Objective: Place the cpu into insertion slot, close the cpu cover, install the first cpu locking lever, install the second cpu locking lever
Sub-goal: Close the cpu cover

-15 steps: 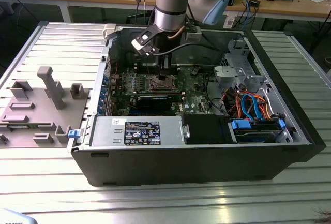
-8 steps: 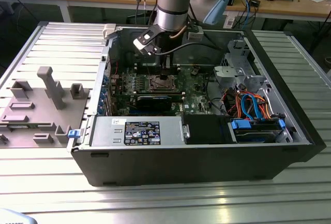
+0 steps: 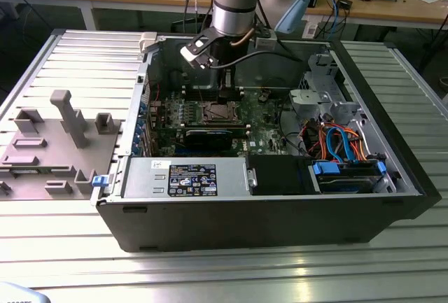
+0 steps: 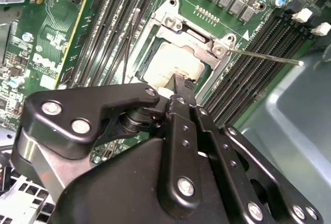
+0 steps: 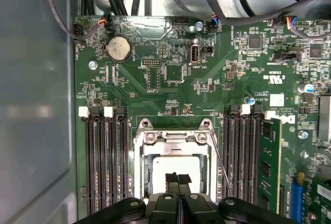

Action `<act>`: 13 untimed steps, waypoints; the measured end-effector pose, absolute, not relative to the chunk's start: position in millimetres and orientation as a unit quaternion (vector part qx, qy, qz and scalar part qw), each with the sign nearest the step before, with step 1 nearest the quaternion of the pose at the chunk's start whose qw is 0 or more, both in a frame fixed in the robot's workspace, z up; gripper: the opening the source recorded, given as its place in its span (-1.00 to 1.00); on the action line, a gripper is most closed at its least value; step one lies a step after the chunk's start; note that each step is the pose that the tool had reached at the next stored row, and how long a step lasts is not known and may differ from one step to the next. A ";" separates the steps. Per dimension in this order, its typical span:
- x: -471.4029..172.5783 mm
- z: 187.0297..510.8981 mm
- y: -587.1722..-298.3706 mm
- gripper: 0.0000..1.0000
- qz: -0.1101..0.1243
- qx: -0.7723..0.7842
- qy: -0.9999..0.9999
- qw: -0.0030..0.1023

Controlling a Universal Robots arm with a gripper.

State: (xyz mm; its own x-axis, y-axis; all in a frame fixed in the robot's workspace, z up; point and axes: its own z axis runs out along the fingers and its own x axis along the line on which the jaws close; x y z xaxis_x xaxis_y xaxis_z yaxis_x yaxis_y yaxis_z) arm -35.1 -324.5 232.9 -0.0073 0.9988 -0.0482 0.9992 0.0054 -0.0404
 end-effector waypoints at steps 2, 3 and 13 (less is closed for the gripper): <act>-35.1 237.4 -324.5 -0.79 -0.031 0.705 0.709 0.003; -35.1 239.0 -324.5 -0.79 -0.031 0.704 0.709 0.003; -35.1 240.3 -324.4 -0.79 -0.031 0.705 0.709 0.003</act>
